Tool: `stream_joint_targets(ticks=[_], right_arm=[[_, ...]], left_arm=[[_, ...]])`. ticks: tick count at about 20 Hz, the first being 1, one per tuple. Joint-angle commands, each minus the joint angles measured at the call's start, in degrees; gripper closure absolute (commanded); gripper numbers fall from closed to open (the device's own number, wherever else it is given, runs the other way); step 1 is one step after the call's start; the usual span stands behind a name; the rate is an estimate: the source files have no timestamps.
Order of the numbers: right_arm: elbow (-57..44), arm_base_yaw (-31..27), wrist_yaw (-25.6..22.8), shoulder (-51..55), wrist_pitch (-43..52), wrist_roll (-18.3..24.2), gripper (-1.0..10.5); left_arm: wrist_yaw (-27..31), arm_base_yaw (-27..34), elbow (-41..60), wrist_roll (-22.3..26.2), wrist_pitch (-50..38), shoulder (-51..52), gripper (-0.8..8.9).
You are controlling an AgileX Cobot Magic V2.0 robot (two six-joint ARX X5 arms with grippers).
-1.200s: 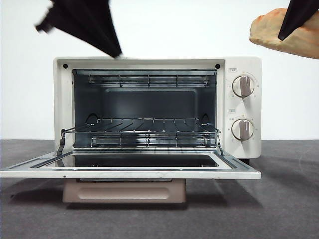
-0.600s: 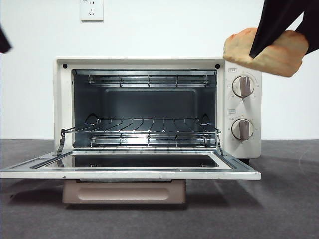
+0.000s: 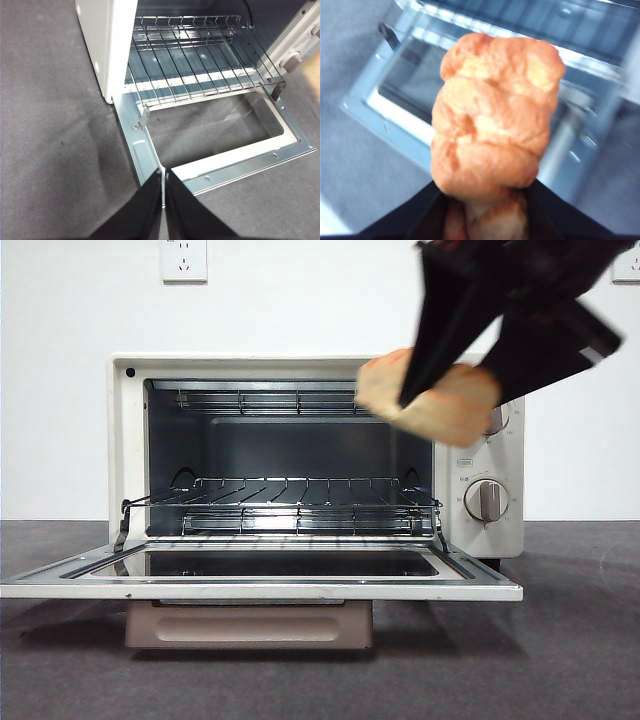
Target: The left arm flap open the oven, the right arm pick bread and place it into oven, the left arm flap close the oven
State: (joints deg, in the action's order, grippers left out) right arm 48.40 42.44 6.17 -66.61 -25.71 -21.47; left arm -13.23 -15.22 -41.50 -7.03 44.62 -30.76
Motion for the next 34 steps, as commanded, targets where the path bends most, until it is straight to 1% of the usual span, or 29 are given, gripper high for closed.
stream_joint_targets(ticks=[1,3,6,11,15,16,17,23,26,28,30,31,34], right_arm=[[1.22,0.66,0.02,-4.31,6.12,-2.97,7.7],[1.46,0.66,-0.07,-8.39,11.13,-5.16,7.7],[4.63,0.63,-1.31,-14.99,15.21,-6.32,7.7],[11.96,0.55,-7.74,-23.93,16.52,-6.34,7.7],[14.47,0.55,-12.9,-28.44,16.76,-6.27,7.7],[14.6,0.55,-14.03,-29.0,16.74,-6.21,7.3],[14.62,0.55,-14.93,-29.42,16.68,-6.19,6.7],[14.64,0.57,-15.23,-29.59,16.63,-6.14,5.1],[14.71,0.74,-15.06,-28.26,16.22,-5.92,5.0],[14.71,1.38,-13.57,-25.7,13.53,-5.68,5.0],[14.71,2.56,-11.89,-22.27,8.9,-4.24,5.0],[14.71,3.17,-11.47,-20.28,6.84,-2.78,5.0],[14.71,4.24,-9.42,-12.5,0.17,3.41,5.0]], left_arm=[[0.13,-0.02,-0.24,-0.35,-0.52,-0.22,7.97],[0.11,-0.02,-0.24,-0.35,-0.5,-0.22,7.97],[0.11,-0.02,-0.24,-0.22,-0.5,-0.22,7.97],[0.11,-0.02,-0.24,-0.07,-0.5,-0.22,7.97],[0.11,-0.02,-0.24,-0.07,-0.5,-0.22,7.97],[0.13,-0.02,-0.24,-0.09,-0.5,-0.22,7.97],[0.11,-0.02,-0.24,-0.09,-0.5,-0.22,7.97],[0.13,-0.02,-0.24,-0.09,-0.5,-0.22,7.97],[0.13,-0.02,-0.24,-0.09,-0.48,-0.22,7.97],[0.13,-0.02,-0.24,-0.07,-0.5,-0.24,7.97],[0.13,0.0,-0.24,0.11,-0.52,-0.28,7.97],[0.13,0.0,-0.24,0.17,-0.52,-0.28,7.97],[0.13,0.0,-0.24,0.15,-0.85,-0.46,7.97]])
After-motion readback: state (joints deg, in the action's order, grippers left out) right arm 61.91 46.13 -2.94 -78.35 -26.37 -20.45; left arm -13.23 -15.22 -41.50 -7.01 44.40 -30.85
